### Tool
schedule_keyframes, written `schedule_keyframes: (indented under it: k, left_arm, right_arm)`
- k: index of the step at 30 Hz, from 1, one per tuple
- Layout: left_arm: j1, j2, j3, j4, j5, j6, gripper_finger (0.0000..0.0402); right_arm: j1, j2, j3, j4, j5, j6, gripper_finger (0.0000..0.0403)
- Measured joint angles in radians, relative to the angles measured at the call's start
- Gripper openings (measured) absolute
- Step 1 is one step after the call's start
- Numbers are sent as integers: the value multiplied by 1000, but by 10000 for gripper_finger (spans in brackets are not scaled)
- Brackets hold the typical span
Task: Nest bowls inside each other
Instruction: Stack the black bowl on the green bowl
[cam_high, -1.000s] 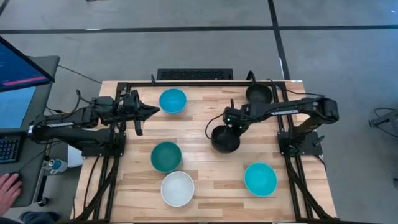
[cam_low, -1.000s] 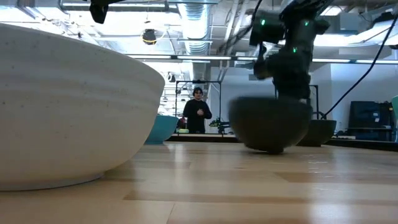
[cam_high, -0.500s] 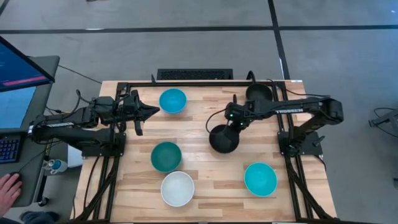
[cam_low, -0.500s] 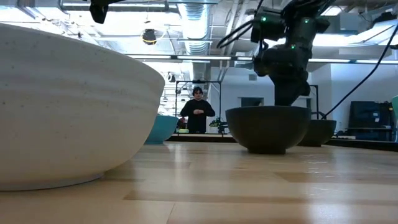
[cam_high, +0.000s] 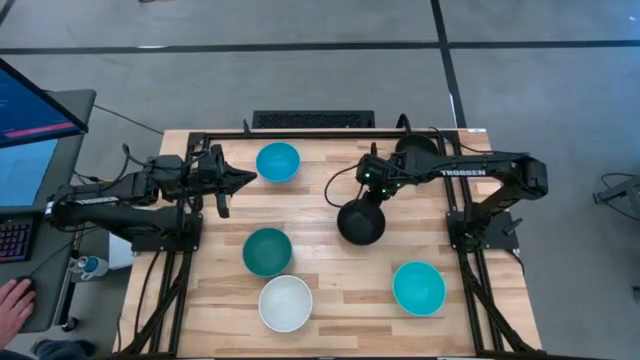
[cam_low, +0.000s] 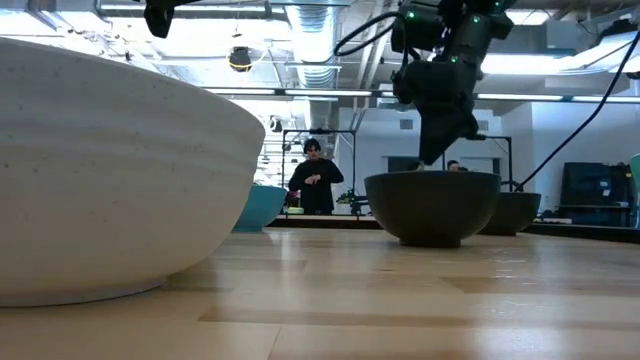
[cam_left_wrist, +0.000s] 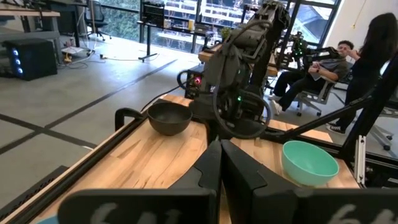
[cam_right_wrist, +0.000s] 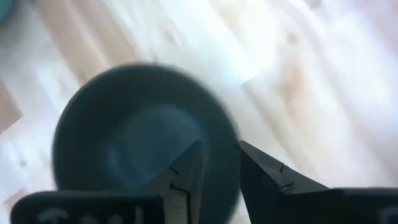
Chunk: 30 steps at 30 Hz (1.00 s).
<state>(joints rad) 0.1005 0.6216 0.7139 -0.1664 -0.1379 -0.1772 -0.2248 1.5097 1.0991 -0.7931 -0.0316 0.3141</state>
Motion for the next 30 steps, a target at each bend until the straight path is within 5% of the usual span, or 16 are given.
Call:
schedule_keyframes:
  k: [30]
  left_arm:
    - [-4, 0, 0, -1, -1, 0, 0]
  right_arm:
    - [9, 195, 33, -70, -23, -136, 118]
